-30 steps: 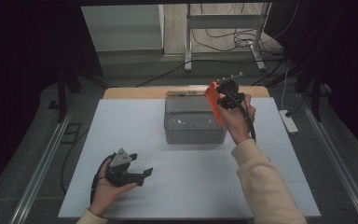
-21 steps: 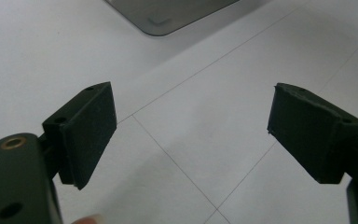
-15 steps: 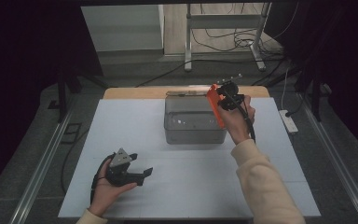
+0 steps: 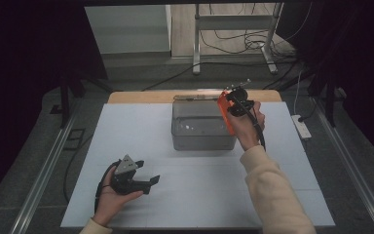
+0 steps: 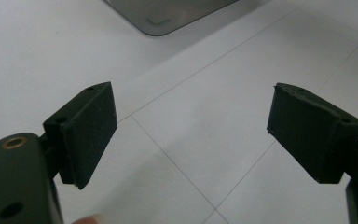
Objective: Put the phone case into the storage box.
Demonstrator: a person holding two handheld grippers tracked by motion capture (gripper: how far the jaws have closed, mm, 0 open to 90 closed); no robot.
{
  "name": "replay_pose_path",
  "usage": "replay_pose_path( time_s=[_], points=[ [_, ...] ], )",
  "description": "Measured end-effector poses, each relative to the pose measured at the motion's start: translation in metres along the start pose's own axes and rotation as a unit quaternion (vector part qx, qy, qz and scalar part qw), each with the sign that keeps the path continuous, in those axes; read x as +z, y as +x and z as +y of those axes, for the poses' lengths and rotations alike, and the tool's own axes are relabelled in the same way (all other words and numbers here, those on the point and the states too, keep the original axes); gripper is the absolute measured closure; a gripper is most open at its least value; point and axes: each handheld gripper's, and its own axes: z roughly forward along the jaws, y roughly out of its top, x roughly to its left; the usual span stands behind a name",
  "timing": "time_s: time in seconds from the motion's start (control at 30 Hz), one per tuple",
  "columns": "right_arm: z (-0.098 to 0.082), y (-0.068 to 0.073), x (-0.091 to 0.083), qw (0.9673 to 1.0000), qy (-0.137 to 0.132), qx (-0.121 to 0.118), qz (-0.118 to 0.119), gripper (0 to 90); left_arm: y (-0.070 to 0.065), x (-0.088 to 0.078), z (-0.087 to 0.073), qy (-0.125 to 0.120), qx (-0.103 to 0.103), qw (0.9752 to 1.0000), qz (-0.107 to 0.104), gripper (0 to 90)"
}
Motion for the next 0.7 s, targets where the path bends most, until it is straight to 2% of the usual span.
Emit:
replay_pose_path(
  time_s=[0.7],
  points=[
    [-0.003,0.007,0.013,0.9997,0.023,-0.005,-0.003,79.7,0.0,0.001,0.0,0.002,0.001,1.0,-0.002,16.2]
  ],
)
